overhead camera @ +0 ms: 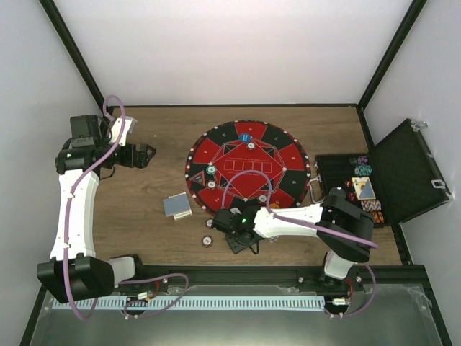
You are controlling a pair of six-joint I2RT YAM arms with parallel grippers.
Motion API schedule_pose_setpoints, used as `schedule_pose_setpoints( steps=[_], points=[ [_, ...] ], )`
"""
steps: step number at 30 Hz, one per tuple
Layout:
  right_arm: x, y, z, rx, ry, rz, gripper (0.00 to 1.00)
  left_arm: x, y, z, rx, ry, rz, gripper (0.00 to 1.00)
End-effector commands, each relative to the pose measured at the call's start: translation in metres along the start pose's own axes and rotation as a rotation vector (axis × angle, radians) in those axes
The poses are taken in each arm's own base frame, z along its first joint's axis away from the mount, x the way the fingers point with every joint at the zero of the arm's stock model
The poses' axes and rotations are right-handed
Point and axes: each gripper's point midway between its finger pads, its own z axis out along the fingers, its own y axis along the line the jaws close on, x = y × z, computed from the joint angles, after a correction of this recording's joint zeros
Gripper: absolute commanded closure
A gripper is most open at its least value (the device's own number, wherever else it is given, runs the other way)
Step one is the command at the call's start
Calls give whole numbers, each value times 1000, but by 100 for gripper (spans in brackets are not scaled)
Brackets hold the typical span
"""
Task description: Distribute texas hold em gaming equipment
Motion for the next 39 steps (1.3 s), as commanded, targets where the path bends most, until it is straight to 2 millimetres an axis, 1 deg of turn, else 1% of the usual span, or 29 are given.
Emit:
schedule_pose_setpoints(
  steps=[1, 6, 7, 9, 11, 14, 17, 25, 34, 39],
  points=[
    [-7, 5, -3, 2, -24, -8, 57, -4, -2, -5, -2, -27, 9, 0],
    [-10, 3, -9, 8, -35, -10, 58, -4, -2, -5, 3, -27, 7, 0],
    [-11, 3, -10, 8, -37, -11, 56, -4, -2, -5, 2, -27, 6, 0],
    [-14, 6, -15, 0, -47, -16, 39, -4, -2, -5, 3, -27, 7, 0],
    [-18, 8, -18, -9, -57, -19, 35, -5, -2, -5, 4, -28, 8, 0],
    [-23, 10, -22, -12, -68, -20, 34, -5, -2, -5, 5, -28, 7, 0],
    [-27, 12, -23, -14, -74, -23, 35, -4, -2, -5, 5, -27, 6, 0],
    [-26, 11, -21, -7, -67, -21, 46, -1, -2, -3, 7, -20, 2, 0],
    [-21, 2, -18, 29, -53, -20, 49, -1, -1, -2, 2, -21, 4, 0],
    [-22, 2, -19, 29, -57, -22, 57, -1, -1, -3, 0, -21, 4, 0]
  ],
)
